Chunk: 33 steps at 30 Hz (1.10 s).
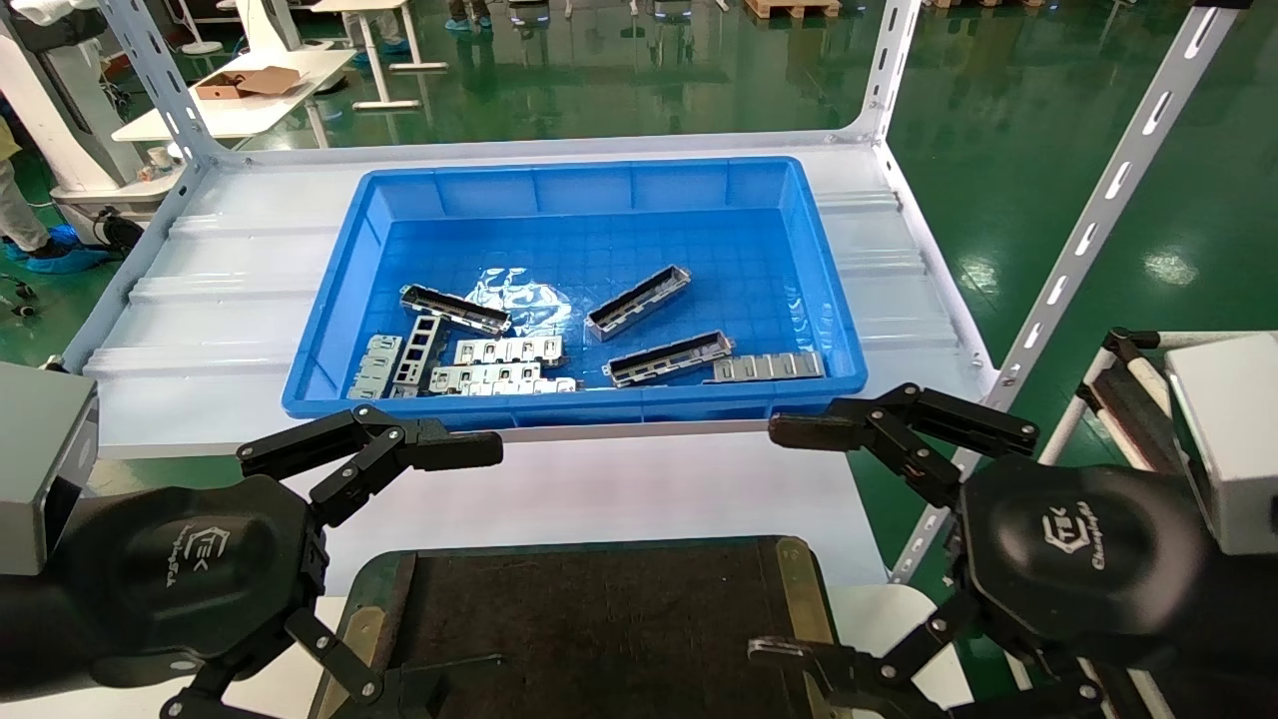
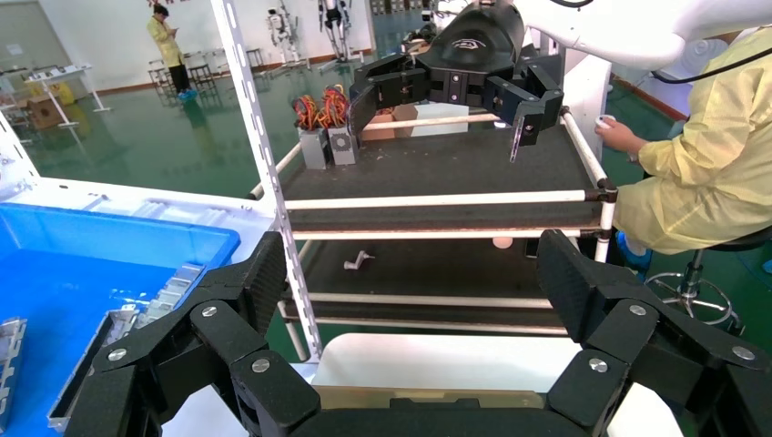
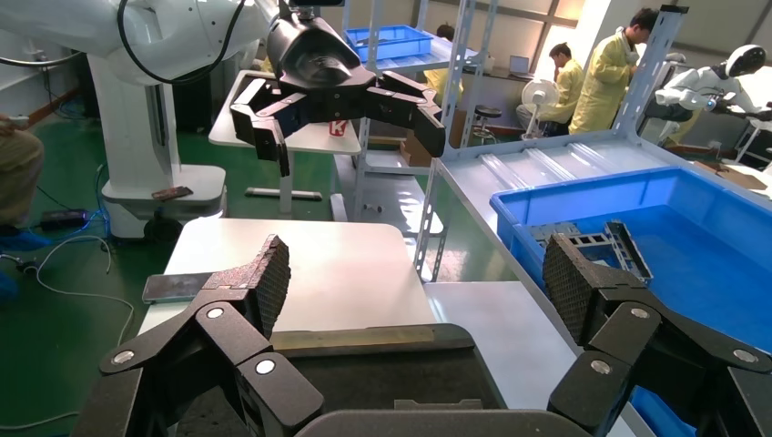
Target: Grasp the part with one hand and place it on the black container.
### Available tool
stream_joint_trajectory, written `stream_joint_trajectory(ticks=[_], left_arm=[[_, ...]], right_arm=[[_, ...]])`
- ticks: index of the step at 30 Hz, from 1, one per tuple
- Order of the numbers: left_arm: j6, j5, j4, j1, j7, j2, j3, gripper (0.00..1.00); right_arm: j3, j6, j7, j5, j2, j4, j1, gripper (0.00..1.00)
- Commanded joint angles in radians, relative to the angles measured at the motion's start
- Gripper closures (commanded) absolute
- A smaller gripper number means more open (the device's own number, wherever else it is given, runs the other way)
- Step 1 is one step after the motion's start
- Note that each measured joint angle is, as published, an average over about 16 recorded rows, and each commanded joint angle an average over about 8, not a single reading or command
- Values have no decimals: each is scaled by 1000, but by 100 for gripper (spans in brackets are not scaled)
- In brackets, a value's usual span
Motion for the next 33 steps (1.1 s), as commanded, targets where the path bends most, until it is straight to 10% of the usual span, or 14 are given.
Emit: stream_joint_trajectory(ticks=[1, 33], left_arm=[[0, 0, 0, 0, 0, 0, 0, 0], [0, 0, 0, 0, 0, 0, 0, 0]], right_arm=[[0, 0, 0, 0, 0, 0, 0, 0], [0, 0, 0, 0, 0, 0, 0, 0]])
